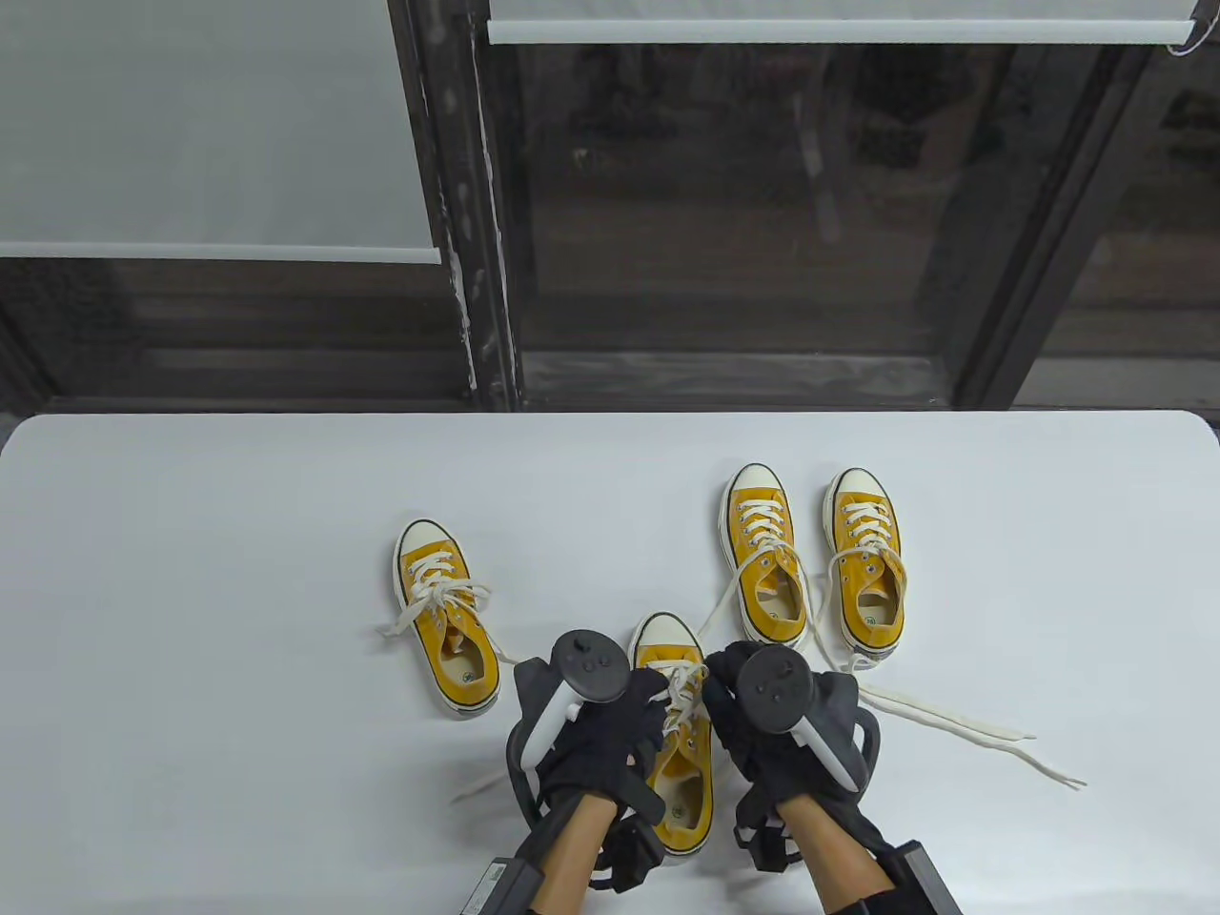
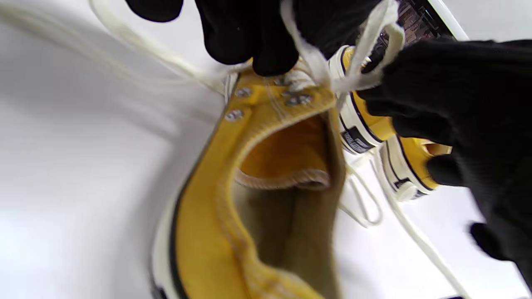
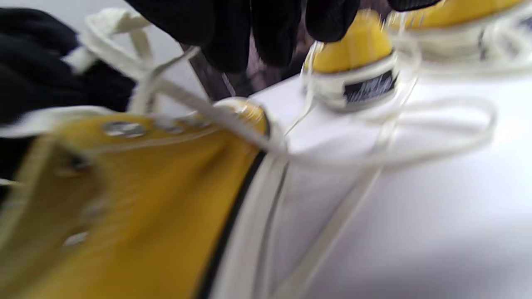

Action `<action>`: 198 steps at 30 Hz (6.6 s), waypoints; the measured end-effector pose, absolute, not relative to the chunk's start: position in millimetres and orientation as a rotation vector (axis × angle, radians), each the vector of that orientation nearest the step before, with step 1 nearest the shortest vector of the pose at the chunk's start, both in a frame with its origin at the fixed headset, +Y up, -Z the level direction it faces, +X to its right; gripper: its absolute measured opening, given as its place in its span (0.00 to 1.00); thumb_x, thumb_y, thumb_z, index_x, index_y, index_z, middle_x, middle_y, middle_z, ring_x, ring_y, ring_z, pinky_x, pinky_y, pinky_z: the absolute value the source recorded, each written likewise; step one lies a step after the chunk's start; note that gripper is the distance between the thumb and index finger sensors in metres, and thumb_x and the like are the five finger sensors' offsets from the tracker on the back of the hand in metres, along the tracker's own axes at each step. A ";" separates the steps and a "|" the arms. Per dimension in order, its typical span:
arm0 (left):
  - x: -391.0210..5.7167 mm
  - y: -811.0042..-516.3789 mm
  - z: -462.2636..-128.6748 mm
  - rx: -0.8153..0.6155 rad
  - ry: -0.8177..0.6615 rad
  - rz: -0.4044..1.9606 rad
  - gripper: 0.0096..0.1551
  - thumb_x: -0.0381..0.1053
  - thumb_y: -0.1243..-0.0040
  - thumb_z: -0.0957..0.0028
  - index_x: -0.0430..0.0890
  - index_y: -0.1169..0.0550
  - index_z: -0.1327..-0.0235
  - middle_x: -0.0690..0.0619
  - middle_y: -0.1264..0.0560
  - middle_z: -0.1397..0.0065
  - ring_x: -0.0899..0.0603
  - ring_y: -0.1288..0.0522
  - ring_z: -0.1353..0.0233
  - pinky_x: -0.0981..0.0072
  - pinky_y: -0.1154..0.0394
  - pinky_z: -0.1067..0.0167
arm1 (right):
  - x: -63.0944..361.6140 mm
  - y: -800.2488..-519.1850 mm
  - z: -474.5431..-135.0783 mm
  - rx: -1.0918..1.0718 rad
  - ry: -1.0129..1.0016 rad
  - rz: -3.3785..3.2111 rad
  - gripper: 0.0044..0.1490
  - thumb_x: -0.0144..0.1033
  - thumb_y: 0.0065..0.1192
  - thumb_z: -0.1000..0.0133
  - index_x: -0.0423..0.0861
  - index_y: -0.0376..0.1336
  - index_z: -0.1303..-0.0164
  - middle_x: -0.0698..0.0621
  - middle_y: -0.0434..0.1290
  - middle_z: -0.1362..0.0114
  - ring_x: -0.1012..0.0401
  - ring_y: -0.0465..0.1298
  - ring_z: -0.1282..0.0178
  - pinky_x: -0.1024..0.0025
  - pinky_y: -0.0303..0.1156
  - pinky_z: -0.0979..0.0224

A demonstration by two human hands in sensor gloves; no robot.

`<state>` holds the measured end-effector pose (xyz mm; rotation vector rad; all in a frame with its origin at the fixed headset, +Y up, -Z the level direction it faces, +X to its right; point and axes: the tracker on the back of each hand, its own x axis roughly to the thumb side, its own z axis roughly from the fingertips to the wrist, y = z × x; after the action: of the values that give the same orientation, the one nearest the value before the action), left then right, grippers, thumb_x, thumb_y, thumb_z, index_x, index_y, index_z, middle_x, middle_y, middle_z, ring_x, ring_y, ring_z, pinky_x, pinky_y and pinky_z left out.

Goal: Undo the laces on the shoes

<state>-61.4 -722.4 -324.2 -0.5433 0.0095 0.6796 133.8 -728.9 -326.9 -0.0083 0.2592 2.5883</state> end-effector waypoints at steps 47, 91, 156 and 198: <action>-148.1 -689.2 -312.8 -0.294 0.345 0.987 0.21 0.55 0.45 0.32 0.54 0.28 0.28 0.54 0.27 0.31 0.44 0.32 0.25 0.34 0.44 0.23 | 221.3 -680.5 -321.5 -0.433 0.039 2.102 0.22 0.43 0.51 0.31 0.47 0.63 0.31 0.41 0.58 0.18 0.39 0.57 0.17 0.34 0.54 0.23; -24.8 -745.7 -305.0 -0.779 0.131 0.061 0.34 0.60 0.49 0.33 0.40 0.34 0.23 0.59 0.17 0.54 0.54 0.18 0.53 0.47 0.26 0.38 | 247.1 -708.0 -305.3 -0.136 0.223 2.831 0.39 0.46 0.51 0.30 0.61 0.42 0.10 0.46 0.39 0.09 0.41 0.33 0.11 0.32 0.38 0.20; -194.9 -602.4 -356.7 -0.209 0.460 0.576 0.36 0.61 0.44 0.34 0.50 0.37 0.16 0.47 0.31 0.19 0.40 0.32 0.20 0.35 0.41 0.23 | 240.7 -700.6 -297.7 -0.076 0.142 2.787 0.41 0.50 0.52 0.31 0.61 0.40 0.11 0.44 0.40 0.09 0.39 0.35 0.12 0.32 0.40 0.20; -142.5 -667.6 -285.5 -0.469 0.252 0.397 0.28 0.52 0.47 0.36 0.33 0.23 0.36 0.54 0.15 0.68 0.55 0.19 0.68 0.52 0.21 0.54 | 235.2 -703.8 -296.6 -0.045 0.200 2.767 0.43 0.50 0.51 0.31 0.60 0.37 0.11 0.44 0.40 0.10 0.39 0.37 0.12 0.33 0.42 0.20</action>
<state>-142.5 -667.6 -285.5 -0.4694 0.2524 0.3966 235.2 -703.8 -296.6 -0.0445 0.2005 2.7671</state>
